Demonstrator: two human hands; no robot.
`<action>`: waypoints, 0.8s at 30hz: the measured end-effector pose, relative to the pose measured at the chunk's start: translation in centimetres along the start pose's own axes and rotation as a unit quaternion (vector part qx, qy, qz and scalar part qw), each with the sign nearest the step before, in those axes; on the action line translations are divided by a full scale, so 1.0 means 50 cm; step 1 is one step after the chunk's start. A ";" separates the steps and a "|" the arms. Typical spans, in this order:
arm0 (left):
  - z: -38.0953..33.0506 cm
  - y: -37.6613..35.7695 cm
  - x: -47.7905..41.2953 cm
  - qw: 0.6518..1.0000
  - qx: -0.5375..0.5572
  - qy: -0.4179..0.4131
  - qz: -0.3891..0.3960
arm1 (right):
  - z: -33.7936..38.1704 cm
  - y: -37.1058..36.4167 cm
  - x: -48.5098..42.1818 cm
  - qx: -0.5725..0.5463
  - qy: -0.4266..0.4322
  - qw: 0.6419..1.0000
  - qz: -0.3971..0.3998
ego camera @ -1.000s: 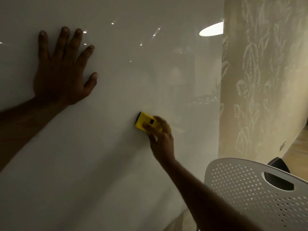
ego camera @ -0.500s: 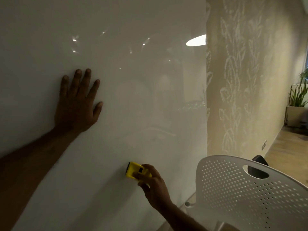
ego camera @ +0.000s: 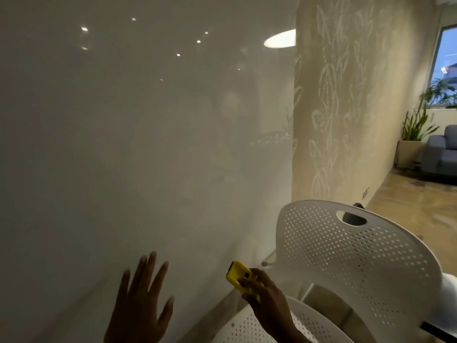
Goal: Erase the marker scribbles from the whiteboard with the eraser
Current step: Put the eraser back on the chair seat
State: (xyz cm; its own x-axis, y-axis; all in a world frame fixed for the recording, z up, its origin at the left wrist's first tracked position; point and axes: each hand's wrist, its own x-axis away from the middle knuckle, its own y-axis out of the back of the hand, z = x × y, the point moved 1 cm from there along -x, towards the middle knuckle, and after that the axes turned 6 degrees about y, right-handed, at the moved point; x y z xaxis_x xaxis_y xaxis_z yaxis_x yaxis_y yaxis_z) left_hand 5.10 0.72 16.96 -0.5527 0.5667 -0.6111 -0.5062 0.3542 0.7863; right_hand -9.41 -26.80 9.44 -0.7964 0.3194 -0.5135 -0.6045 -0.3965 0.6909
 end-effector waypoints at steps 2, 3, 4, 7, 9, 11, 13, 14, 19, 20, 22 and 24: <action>-0.015 -0.041 0.094 0.999 0.025 -0.008 0.021 | -0.033 -0.001 0.059 0.026 -0.033 0.999 0.020; -0.019 -0.061 0.133 0.999 0.034 -0.014 0.029 | -0.048 -0.001 0.082 0.041 -0.048 0.998 0.029; -0.031 -0.084 0.180 0.998 0.043 -0.017 0.038 | -0.064 -0.003 0.117 0.068 -0.067 0.994 0.046; -0.056 -0.122 0.289 0.993 0.059 -0.016 0.098 | -0.088 -0.001 0.177 0.124 -0.119 0.977 0.127; -0.068 -0.139 0.351 0.985 0.079 -0.020 0.152 | -0.104 -0.008 0.220 0.122 -0.174 0.964 0.159; -0.074 -0.150 0.388 0.980 0.101 -0.027 0.168 | -0.121 -0.026 0.256 0.122 -0.210 0.954 0.174; -0.076 -0.150 0.404 0.974 0.120 -0.021 0.189 | -0.133 -0.042 0.279 0.138 -0.222 0.947 0.185; -0.076 -0.155 0.415 0.973 0.124 -0.008 0.192 | -0.141 -0.055 0.294 0.147 -0.226 0.944 0.190; -0.087 -0.183 0.438 0.971 0.078 0.012 0.224 | -0.168 -0.098 0.330 0.160 -0.222 0.935 0.224; -0.089 -0.186 0.434 0.969 0.074 0.010 0.234 | -0.174 -0.103 0.332 0.161 -0.219 0.934 0.232; -0.093 -0.194 0.427 0.965 0.054 0.009 0.258 | -0.184 -0.117 0.339 0.168 -0.215 0.930 0.246; -0.096 -0.197 0.422 0.960 0.045 0.003 0.278 | -0.186 -0.129 0.345 0.170 -0.207 0.930 0.251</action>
State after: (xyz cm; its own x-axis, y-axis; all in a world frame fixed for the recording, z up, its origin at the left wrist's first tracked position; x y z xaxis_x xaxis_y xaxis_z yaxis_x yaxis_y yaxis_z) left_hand -4.74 5.62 -4.11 -0.7251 0.6819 -0.0959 -0.0737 0.0617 0.9954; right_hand -19.40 -26.73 -8.60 -0.8593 0.5000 0.1077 -0.0625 -0.3116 0.9482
